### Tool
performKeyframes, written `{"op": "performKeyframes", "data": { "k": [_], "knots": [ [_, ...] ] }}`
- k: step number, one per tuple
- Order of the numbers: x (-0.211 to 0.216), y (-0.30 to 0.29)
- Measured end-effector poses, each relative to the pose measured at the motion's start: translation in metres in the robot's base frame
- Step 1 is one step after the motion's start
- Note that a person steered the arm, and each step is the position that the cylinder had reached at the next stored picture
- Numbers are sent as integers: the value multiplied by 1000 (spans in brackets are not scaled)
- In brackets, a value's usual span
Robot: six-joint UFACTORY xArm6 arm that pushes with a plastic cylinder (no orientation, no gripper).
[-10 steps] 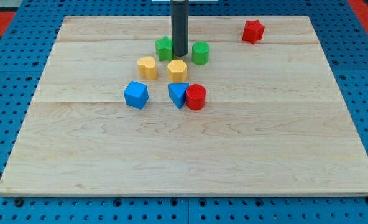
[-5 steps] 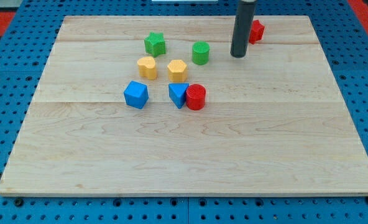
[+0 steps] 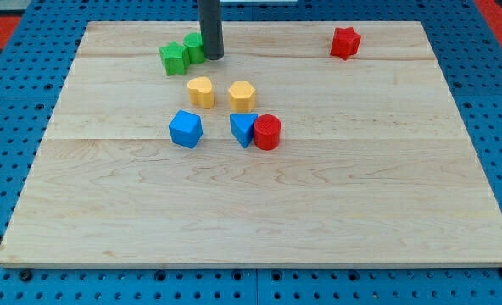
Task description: Push the green blocks towards the top left
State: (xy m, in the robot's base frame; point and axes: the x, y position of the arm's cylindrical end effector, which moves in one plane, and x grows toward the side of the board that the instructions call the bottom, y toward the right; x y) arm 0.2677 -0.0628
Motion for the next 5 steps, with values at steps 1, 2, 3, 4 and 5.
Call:
{"op": "performKeyframes", "data": {
  "k": [1, 2, 3, 4, 5],
  "knots": [
    [-4, -3],
    [-10, -6],
    [-11, -7],
    [-11, -7],
    [-11, -7]
  ]
}}
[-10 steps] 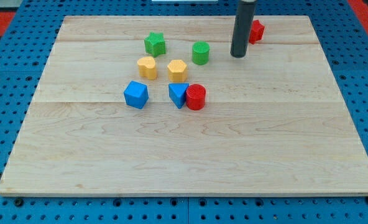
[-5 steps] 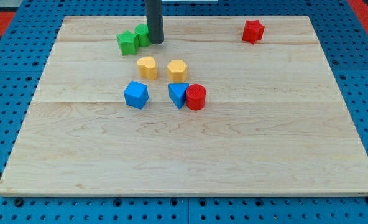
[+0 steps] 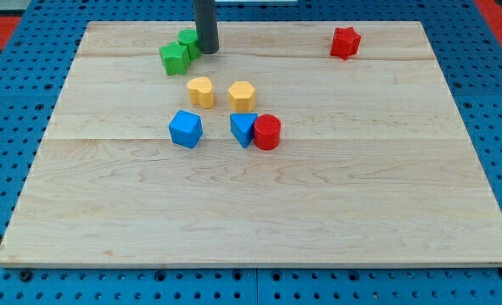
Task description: Push the green blocks towards the top left
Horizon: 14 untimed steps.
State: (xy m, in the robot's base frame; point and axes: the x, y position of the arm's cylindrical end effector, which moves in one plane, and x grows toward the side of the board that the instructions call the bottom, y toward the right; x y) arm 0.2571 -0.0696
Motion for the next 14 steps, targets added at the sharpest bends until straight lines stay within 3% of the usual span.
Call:
{"op": "performKeyframes", "data": {
  "k": [9, 11, 13, 14],
  "knots": [
    [-6, -2],
    [52, -6],
    [46, -4],
    [39, 63]
  ]
}}
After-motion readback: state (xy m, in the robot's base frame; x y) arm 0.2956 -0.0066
